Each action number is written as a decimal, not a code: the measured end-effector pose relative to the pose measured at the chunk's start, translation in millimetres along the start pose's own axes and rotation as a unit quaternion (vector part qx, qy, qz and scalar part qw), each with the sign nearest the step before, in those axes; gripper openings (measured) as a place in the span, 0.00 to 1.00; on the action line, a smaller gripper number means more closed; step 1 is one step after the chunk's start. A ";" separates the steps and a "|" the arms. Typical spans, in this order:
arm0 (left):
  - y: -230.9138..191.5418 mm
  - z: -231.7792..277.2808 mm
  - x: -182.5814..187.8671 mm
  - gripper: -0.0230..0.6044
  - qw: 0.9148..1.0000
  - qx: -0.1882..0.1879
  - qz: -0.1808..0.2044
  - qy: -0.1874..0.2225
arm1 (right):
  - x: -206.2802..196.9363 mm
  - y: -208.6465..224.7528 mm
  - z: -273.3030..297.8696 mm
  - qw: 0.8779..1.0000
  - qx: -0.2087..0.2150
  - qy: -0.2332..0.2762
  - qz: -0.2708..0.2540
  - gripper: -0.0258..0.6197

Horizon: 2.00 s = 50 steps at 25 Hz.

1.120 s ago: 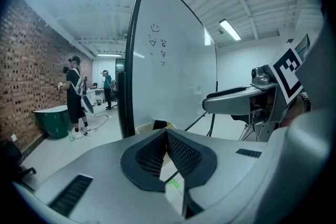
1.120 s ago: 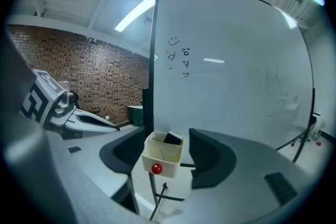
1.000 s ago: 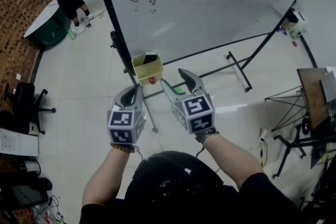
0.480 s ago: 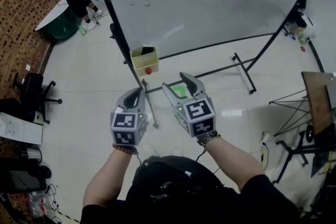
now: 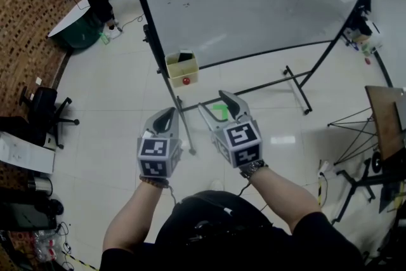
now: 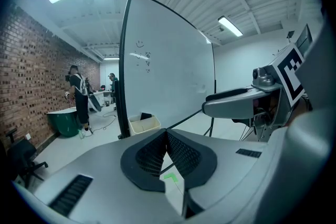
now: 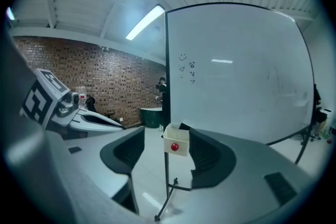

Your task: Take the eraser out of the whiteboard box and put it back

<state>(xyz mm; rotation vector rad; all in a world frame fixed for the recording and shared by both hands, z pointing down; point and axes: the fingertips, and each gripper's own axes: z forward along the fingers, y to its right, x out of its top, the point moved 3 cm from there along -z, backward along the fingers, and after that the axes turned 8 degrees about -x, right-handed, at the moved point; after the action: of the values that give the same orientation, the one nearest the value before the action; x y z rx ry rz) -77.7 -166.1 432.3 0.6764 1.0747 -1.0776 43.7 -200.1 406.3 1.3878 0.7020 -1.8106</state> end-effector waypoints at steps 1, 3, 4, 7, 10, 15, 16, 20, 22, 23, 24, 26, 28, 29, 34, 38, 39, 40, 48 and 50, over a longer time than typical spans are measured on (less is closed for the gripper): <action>-0.3 -5.0 -1.9 0.04 1.000 -0.002 0.000 -0.001 | -0.5 -4.9 -2.3 1.000 -0.001 0.001 -0.001 0.50; -0.1 -16.4 -5.5 0.04 1.000 -0.007 -0.001 -0.004 | -0.7 -15.6 -8.4 1.000 -0.004 0.001 -0.002 0.50; -0.9 -22.2 -6.7 0.04 1.000 -0.009 0.000 -0.003 | -0.4 -21.1 -11.8 1.000 -0.006 0.002 -0.003 0.50; -3.5 -38.3 -10.4 0.04 1.000 -0.016 0.005 0.003 | -0.1 -36.6 -22.0 1.000 -0.016 0.004 0.000 0.50; 0.3 -56.3 -14.4 0.04 0.999 -0.030 0.009 0.003 | -1.3 -54.4 -35.3 1.000 -0.027 0.008 0.004 0.49; 8.4 -89.1 -16.7 0.04 0.998 -0.051 0.022 0.012 | -6.0 -84.5 -60.9 0.999 -0.041 0.007 0.004 0.48; 9.6 -95.5 -18.3 0.04 0.998 -0.054 0.023 0.015 | -6.7 -90.5 -66.3 0.999 -0.043 0.007 0.003 0.48; 13.1 -120.8 -27.5 0.04 0.997 -0.068 0.026 0.021 | -6.8 -113.3 -88.0 0.998 -0.056 0.014 0.002 0.45; 15.3 -132.9 -32.1 0.04 0.997 -0.073 0.026 0.023 | -7.4 -122.4 -98.9 0.998 -0.064 0.016 -0.001 0.43; 16.5 -138.3 -34.4 0.04 0.996 -0.076 0.026 0.023 | -8.3 -126.3 -103.9 0.998 -0.068 0.017 -0.002 0.41; 17.7 -143.2 -36.7 0.04 0.996 -0.079 0.026 0.024 | -9.6 -129.9 -108.5 0.997 -0.071 0.017 -0.002 0.40; 20.0 -151.0 -40.3 0.04 0.996 -0.083 0.026 0.024 | -11.5 -136.6 -115.9 0.997 -0.075 0.016 -0.003 0.40; 22.0 -157.4 -42.5 0.04 0.996 -0.086 0.025 0.025 | -11.5 -141.7 -121.4 0.997 -0.077 0.017 -0.006 0.39; 23.0 -160.4 -43.3 0.04 0.996 -0.087 0.025 0.026 | -11.6 -143.5 -124.0 0.997 -0.078 0.018 -0.008 0.39; 26.4 -172.1 -41.4 0.04 0.996 -0.081 0.025 0.032 | -8.7 -146.6 -135.0 0.996 -0.081 0.021 -0.020 0.29; 29.8 -174.7 -37.8 0.04 0.997 -0.070 0.023 0.037 | -6.3 -142.3 -143.0 0.996 -0.078 0.020 -0.029 0.19; 31.6 -174.2 -37.1 0.04 0.997 -0.068 0.022 0.036 | -6.1 -139.7 -144.6 0.996 -0.078 0.021 -0.028 0.16; 33.9 -173.4 -36.3 0.04 0.997 -0.066 0.022 0.036 | -6.1 -136.7 -146.0 0.996 -0.078 0.022 -0.028 0.14; 50.9 -163.3 -33.0 0.04 0.998 -0.051 0.020 0.042 | -6.7 -117.0 -155.6 0.997 -0.060 0.024 -0.030 0.08; 53.2 -160.6 -33.4 0.04 0.998 -0.048 0.020 0.043 | -6.5 -113.6 -157.0 0.998 -0.054 0.025 -0.032 0.08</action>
<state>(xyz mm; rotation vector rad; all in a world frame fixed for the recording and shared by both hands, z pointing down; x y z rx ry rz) -88.0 3.3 402.1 0.6690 1.1757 -0.9629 40.1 -9.7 369.3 1.3565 0.8662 -1.7652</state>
